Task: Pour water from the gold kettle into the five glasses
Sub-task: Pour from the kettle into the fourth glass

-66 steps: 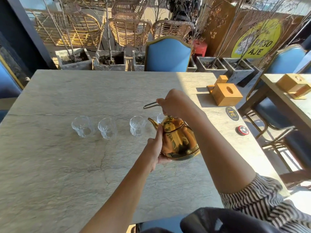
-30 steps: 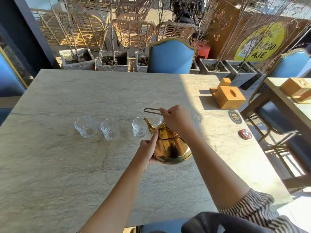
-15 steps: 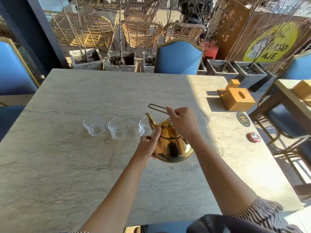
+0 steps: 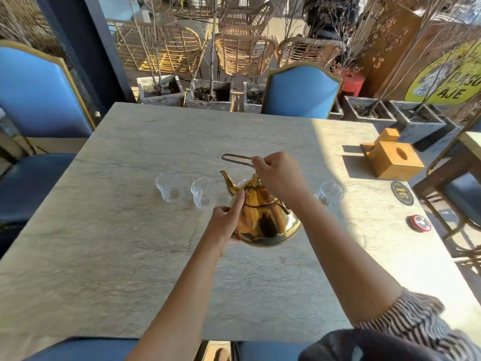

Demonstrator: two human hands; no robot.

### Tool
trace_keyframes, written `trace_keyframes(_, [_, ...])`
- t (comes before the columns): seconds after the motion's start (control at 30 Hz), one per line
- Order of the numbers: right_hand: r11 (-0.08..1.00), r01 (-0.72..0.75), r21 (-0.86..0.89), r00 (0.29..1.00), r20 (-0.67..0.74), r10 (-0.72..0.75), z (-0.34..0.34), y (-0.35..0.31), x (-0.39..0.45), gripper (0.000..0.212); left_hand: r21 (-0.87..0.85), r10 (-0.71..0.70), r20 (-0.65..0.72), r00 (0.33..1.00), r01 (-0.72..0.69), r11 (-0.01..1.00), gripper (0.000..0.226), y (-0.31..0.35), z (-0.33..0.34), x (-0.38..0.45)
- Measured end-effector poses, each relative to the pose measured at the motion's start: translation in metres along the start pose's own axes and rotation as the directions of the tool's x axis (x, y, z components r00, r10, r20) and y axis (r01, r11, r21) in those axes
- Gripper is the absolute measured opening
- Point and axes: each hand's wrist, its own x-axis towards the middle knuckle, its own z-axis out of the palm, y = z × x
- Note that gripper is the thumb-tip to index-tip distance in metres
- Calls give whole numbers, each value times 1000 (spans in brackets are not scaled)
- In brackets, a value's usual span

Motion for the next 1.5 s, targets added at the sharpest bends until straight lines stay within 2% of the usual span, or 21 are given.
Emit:
trace_keyframes(0.1, [999,-36,0,999,37,36,11,-7,4,47,10,-3,-12,1000,3,1000,126,-3,-7,-2])
trace_keyframes(0.2, [996,-76,-39,994,82,79,22,-12,11,41,-18,-31,-14,999,31,999,136,-2,-13,-6])
trace_keyframes(0.23, [994,-83,-65,992,89,88,25,-14,13,41,-35,-46,-4,999,46,998,132,0,-14,-9])
trace_keyframes(0.33, [989,-98,-110,988,107,110,32,-17,17,42,-75,-74,31,997,76,994,94,1,-16,-12])
trace_keyframes(0.37, [988,-100,-119,987,112,114,34,-17,18,42,-83,-84,33,996,86,993,88,0,-16,-10])
trace_keyframes(0.67, [968,-143,-208,967,179,181,43,-25,29,38,-130,-157,48,986,162,978,73,3,-14,-20])
trace_keyframes(0.83, [953,-118,-278,964,198,177,43,-31,32,36,-153,-163,48,985,169,974,83,6,-11,-26])
trace_keyframes(1.3, [941,-81,-328,962,221,160,34,-51,37,28,-201,-137,77,988,150,968,91,17,-10,-36])
trace_keyframes(1.5, [934,-59,-353,962,228,147,28,-59,39,30,-222,-110,110,988,132,966,91,22,-9,-39])
